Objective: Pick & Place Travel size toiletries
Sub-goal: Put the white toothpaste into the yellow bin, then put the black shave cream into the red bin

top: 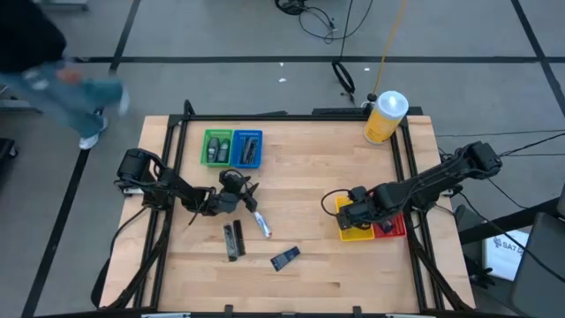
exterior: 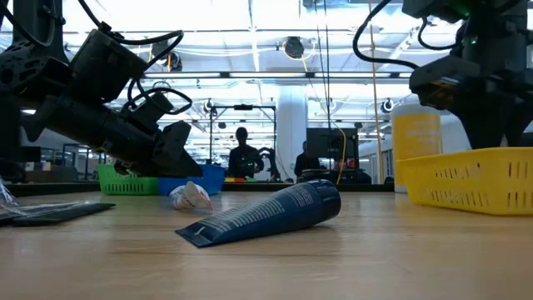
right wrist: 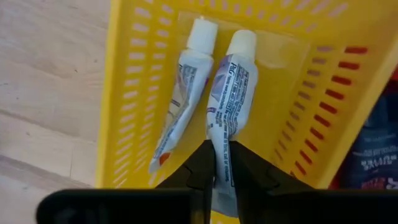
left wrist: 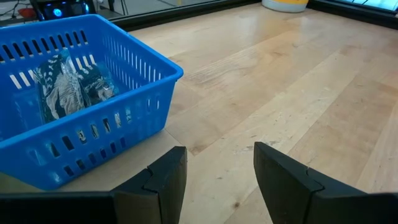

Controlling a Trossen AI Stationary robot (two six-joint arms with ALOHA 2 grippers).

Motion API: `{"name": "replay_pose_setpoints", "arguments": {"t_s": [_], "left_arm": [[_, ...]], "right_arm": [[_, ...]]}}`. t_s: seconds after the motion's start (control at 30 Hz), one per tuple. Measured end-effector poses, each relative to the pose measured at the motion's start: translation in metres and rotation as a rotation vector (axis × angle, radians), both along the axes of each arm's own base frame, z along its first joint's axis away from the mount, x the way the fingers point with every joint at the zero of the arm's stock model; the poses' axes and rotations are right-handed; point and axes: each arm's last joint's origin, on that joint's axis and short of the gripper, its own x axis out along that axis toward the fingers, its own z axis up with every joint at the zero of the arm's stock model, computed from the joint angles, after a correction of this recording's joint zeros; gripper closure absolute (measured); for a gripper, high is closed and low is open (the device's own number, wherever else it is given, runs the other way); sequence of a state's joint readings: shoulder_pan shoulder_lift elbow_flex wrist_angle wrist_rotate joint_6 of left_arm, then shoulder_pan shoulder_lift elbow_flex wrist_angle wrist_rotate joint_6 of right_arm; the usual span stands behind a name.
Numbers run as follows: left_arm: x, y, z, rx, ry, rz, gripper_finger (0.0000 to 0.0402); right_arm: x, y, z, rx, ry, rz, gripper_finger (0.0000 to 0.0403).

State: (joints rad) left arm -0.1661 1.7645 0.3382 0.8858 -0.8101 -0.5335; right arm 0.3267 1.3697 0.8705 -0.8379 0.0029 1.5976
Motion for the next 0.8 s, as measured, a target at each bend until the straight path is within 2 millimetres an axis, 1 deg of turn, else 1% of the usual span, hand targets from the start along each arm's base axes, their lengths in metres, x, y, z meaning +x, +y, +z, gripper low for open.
{"name": "replay_pose_setpoints", "arguments": {"t_s": [0.23, 0.33, 0.4, 0.47, 0.53, 0.6, 0.67, 0.73, 0.8], "left_arm": [[0.0, 0.0, 0.0, 0.0, 0.0, 0.0, 0.0218], [0.0, 0.0, 0.0, 0.0, 0.0, 0.0, 0.0218], [0.0, 0.0, 0.0, 0.0, 0.0, 0.0, 0.0217], [0.0, 0.0, 0.0, 0.0, 0.0, 0.0, 0.0217], [0.0, 0.0, 0.0, 0.0, 0.0, 0.0, 0.0218], [0.0, 0.0, 0.0, -0.002, -0.002, 0.001, 0.0217], [0.0, 0.0, 0.0, -0.003, -0.005, 0.001, 0.0218], [0.0, 0.0, 0.0, -0.004, -0.008, 0.001, 0.0217], [0.0, 0.0, 0.0, -0.004, -0.008, 0.001, 0.0217]], "right_arm": [[0.0, -0.001, 0.001, -0.028, -0.018, 0.068, 0.0311], [-0.004, -0.002, 0.01, -0.02, -0.061, 0.077, 0.0293], [-0.006, -0.004, 0.021, -0.032, -0.12, 0.073, 0.029], [-0.007, -0.005, 0.036, -0.063, -0.217, 0.073, 0.0291], [-0.004, -0.005, 0.052, -0.109, -0.369, 0.11, 0.0296], [0.003, -0.005, 0.065, -0.194, -0.539, 0.184, 0.0302], [0.014, -0.004, 0.074, -0.318, -0.703, 0.288, 0.0307], [0.026, -0.003, 0.073, -0.435, -0.81, 0.409, 0.0311], [0.041, 0.0, 0.065, -0.494, -0.9, 0.537, 0.0313]]}}
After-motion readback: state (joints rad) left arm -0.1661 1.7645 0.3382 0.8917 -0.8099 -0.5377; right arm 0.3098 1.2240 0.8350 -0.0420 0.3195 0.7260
